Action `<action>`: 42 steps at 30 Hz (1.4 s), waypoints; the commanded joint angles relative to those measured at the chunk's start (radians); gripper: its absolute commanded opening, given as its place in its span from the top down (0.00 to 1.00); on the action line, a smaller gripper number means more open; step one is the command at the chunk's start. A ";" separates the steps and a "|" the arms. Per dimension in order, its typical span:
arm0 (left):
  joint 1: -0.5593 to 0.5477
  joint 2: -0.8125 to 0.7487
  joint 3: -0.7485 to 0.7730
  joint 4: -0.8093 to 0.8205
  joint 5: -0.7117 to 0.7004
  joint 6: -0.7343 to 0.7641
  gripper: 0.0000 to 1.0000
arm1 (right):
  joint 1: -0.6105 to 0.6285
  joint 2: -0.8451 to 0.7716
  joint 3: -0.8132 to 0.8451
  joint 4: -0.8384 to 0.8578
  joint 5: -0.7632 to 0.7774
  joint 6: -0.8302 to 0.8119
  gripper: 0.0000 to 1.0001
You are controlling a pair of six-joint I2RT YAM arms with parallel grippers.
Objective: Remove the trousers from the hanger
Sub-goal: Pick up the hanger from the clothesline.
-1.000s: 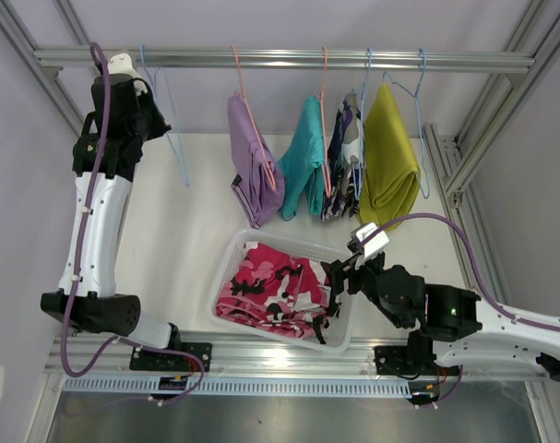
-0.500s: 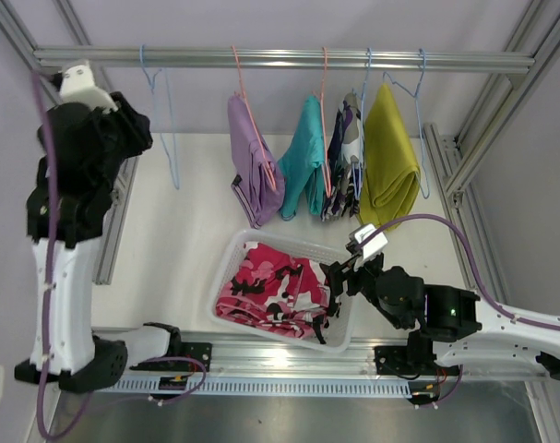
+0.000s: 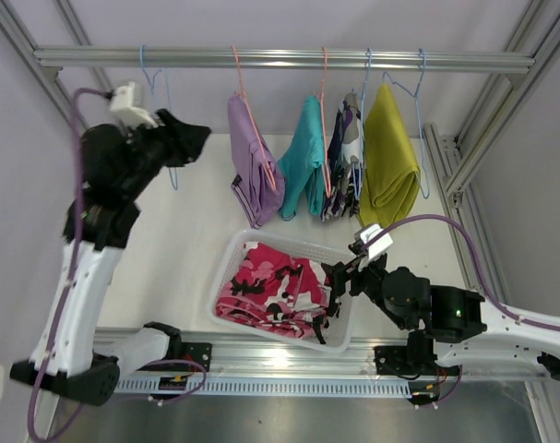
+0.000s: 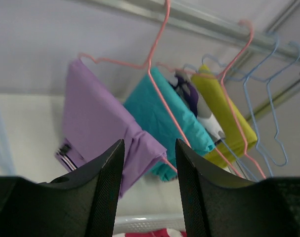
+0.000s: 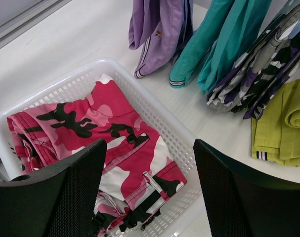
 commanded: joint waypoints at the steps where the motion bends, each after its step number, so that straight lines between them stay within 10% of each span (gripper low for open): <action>1: -0.048 0.080 -0.085 0.182 0.148 -0.099 0.50 | 0.013 -0.011 0.000 0.020 0.019 0.000 0.24; 34: -0.118 0.466 -0.035 0.464 0.204 -0.268 0.47 | 0.019 0.049 -0.005 0.013 0.105 -0.018 0.17; 42: -0.115 0.389 -0.217 0.801 0.265 -0.374 0.70 | 0.008 0.079 -0.004 0.023 0.104 -0.032 0.16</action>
